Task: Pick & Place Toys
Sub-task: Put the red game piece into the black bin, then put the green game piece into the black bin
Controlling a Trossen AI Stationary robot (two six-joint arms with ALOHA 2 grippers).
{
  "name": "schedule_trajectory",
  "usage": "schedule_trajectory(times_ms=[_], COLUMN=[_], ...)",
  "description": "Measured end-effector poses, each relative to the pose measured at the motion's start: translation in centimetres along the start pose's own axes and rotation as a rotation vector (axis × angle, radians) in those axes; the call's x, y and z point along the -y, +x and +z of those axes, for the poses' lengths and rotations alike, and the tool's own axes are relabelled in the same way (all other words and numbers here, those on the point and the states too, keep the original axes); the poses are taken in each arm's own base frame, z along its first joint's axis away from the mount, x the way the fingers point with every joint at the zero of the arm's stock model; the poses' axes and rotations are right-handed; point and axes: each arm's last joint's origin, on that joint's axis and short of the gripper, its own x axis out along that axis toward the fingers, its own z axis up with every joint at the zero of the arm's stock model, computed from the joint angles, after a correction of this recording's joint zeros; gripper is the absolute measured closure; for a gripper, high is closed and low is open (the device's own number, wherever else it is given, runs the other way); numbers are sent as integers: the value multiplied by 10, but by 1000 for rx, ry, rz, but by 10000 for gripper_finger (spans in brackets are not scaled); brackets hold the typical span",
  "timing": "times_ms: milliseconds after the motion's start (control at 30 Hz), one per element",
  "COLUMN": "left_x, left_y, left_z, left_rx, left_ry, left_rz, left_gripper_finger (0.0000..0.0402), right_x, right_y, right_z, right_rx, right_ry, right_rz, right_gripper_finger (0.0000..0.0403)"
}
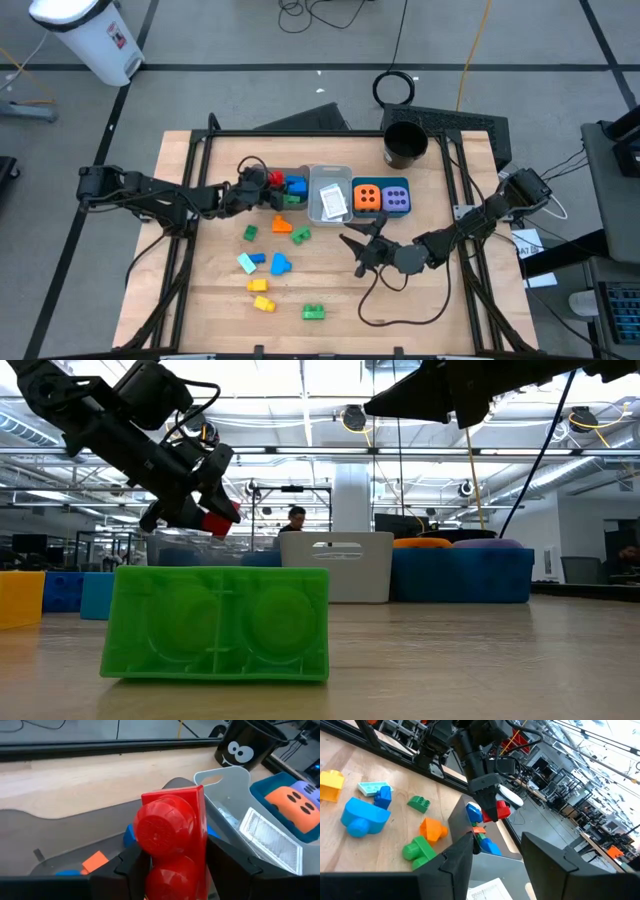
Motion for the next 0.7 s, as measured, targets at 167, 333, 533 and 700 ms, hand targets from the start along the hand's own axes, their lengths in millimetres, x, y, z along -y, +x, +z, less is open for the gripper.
schedule_trajectory(times_ms=[167,333,533,700], left_x=[-3,-6,-8,-7], left_y=[0,0,0,0], left_z=[-3,-5,-6,-6], left_rx=[-29,-41,-41,-54], left_ry=[-9,-23,-23,35], left_rz=[27,62,90,71], left_gripper_finger=[209,185,131,101], right_x=[0,-1,-1,-1], right_y=[0,0,0,0], right_z=[0,0,0,0], right_rx=[4,13,12,15], right_ry=[1,3,1,-2], right_rz=[7,28,29,41], right_gripper_finger=[243,243,244,242])
